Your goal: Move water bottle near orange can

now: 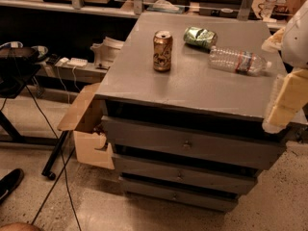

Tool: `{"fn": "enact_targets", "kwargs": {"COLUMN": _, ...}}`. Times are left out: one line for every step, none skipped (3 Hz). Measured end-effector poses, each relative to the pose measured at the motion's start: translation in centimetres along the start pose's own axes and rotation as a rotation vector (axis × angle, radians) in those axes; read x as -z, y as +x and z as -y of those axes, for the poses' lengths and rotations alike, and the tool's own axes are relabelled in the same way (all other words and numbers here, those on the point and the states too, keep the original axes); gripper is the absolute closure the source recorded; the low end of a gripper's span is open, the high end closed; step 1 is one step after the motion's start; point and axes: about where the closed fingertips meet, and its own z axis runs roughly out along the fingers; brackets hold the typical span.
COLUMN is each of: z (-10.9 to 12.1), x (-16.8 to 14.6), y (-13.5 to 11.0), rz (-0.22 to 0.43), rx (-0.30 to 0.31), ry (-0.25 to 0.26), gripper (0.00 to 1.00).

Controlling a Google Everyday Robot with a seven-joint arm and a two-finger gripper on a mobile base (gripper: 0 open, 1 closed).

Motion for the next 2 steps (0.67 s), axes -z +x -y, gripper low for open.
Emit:
{"fn": "enact_targets", "kwargs": {"z": 0.00, "x": 0.00, "y": 0.00, "rz": 0.000, "rx": 0.000, "ry": 0.000, "gripper": 0.00}}
{"fn": "enact_targets", "kwargs": {"z": 0.08, "x": 0.07, "y": -0.03, "rz": -0.015, "rx": 0.002, "ry": -0.002, "gripper": 0.00}}
